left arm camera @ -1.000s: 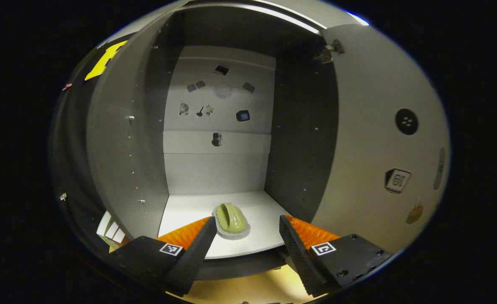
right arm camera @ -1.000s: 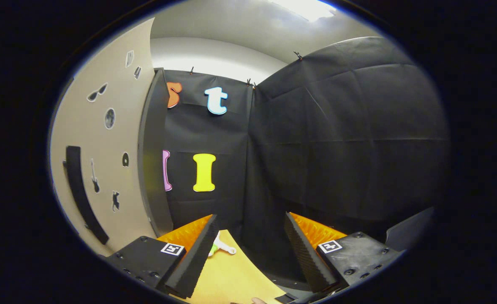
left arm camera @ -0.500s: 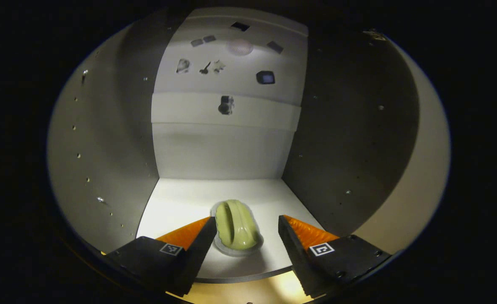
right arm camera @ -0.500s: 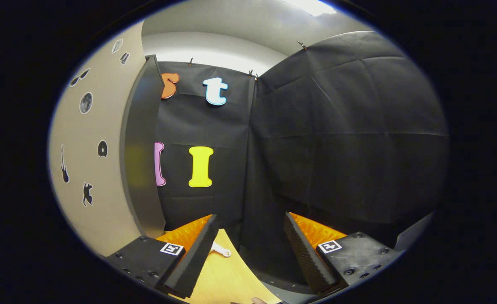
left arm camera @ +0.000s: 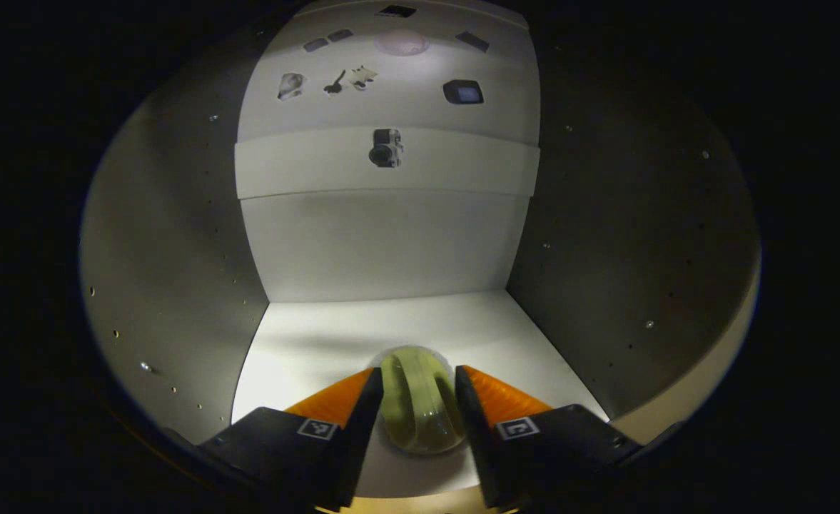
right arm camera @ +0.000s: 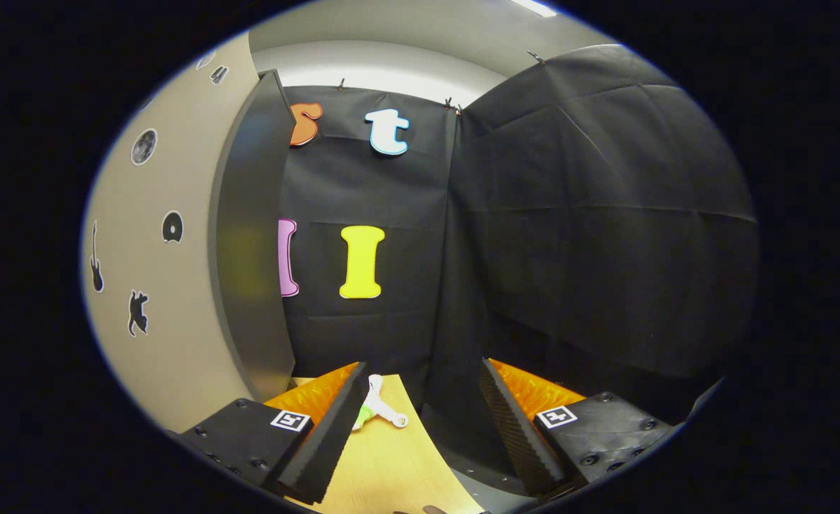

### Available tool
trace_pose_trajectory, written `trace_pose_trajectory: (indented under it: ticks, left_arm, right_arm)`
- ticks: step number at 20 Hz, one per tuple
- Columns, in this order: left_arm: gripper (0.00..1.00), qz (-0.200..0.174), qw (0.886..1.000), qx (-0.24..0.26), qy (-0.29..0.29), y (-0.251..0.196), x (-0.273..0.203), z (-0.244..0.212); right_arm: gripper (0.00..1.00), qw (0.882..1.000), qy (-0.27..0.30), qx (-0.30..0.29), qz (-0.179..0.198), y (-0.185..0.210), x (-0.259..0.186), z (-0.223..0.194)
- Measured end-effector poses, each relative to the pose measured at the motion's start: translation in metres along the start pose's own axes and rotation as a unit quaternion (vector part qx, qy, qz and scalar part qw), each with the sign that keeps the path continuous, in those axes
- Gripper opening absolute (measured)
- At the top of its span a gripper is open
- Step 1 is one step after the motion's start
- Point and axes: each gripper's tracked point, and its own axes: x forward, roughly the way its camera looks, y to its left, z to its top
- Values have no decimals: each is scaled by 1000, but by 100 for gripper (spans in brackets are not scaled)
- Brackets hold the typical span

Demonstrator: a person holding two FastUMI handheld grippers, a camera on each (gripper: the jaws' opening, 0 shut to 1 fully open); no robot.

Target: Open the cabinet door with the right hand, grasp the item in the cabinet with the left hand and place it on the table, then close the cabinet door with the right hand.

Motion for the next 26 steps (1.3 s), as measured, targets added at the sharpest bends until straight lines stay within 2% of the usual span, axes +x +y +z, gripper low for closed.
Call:
trace_pose_trajectory:
  ticks: [2,5,6,7,8,11,16,20,26]
  left_arm:
    - [44,17,999,-2,28,4,5,-11]
    - [29,22,1000,2,6,5,10,-2]
    - [29,22,1000,2,10,5,10,-4]
    - [24,24,1000,0,7,6,10,-3]
    - [27,27,1000,-3,6,7,10,-3]
    - [22,27,999,-24,4,5,2,-5]
    - [23,31,998,-51,-22,5,-26,3]
    - [22,32,997,-51,-47,8,-69,2]
    - [22,20,993,-88,-71,15,-158,-33]
  right_arm:
    - [98,1000,-1,-5,6,1,1,-1]
    - [96,1000,-2,-4,12,2,5,-1]
    - [96,1000,-1,-2,12,1,6,-1]
    - [96,1000,2,1,12,1,6,-2]
    - [96,1000,4,4,12,0,6,-3]
    - [96,1000,1,16,21,2,5,0]
    - [96,999,-5,25,43,13,11,4]
    - [96,998,-7,24,59,24,5,5]
    - [96,997,-24,18,78,39,-18,16]
